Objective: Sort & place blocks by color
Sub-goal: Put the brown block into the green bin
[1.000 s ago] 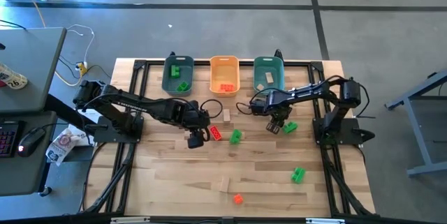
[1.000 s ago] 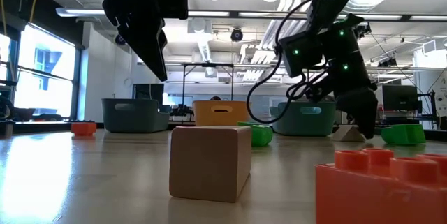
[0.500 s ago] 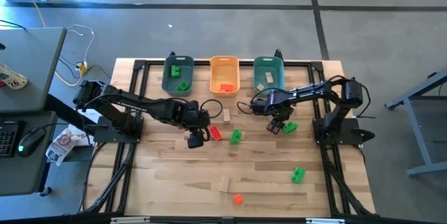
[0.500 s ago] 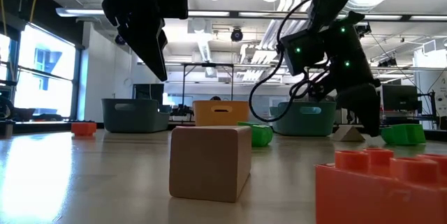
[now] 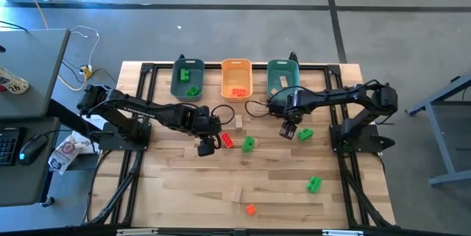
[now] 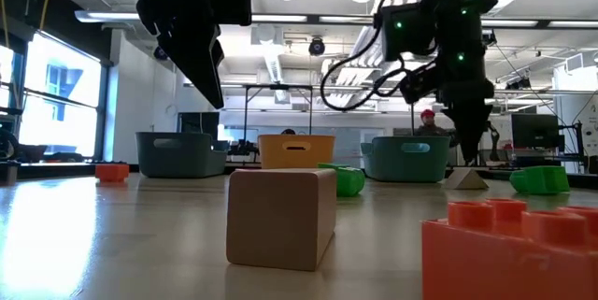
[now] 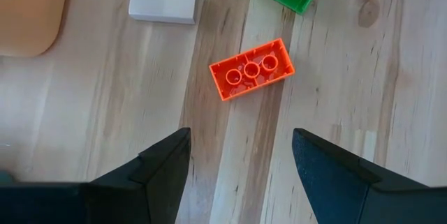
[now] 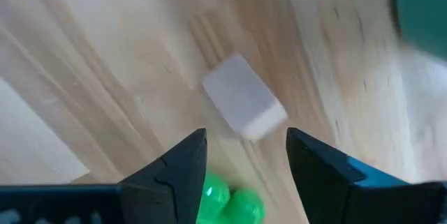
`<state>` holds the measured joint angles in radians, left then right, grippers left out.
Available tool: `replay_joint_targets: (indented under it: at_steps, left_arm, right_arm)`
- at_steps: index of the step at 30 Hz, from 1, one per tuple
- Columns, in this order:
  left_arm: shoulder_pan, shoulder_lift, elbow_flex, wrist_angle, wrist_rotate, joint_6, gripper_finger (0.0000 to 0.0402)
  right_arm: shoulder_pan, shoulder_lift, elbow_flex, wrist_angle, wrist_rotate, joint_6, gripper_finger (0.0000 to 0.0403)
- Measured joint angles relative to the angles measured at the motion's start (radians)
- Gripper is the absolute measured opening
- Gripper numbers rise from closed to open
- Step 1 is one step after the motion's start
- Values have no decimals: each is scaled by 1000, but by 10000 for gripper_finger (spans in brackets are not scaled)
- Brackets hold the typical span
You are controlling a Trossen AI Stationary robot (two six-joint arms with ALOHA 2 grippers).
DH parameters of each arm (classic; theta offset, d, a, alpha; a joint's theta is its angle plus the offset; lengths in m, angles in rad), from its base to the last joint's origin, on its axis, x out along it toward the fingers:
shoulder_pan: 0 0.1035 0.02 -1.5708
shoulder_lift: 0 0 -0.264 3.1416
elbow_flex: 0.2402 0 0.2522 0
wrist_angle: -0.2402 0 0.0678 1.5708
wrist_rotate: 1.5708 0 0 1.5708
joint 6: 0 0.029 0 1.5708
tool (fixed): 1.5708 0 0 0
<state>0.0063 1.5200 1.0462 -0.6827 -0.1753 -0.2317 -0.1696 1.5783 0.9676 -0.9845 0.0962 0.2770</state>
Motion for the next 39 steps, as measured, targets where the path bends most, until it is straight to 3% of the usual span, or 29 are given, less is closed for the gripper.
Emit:
replay_joint_targets:
  at_steps: [7,19,30,34,39]
  left_arm:
    - [0,0,0,0,0,0,236]
    - [0,0,0,0,0,0,236]
    - [0,0,0,0,0,0,236]
    - [0,0,0,-1,0,0,236]
    - [0,0,0,-1,0,0,236]
  right_arm:
    - [0,5,0,35,-37,-279,184]
    - [0,6,0,34,32,-449,232]
    - [0,50,0,58,15,-451,242]
    - [0,88,0,61,69,-450,241]
    - [0,125,0,61,37,-450,241]
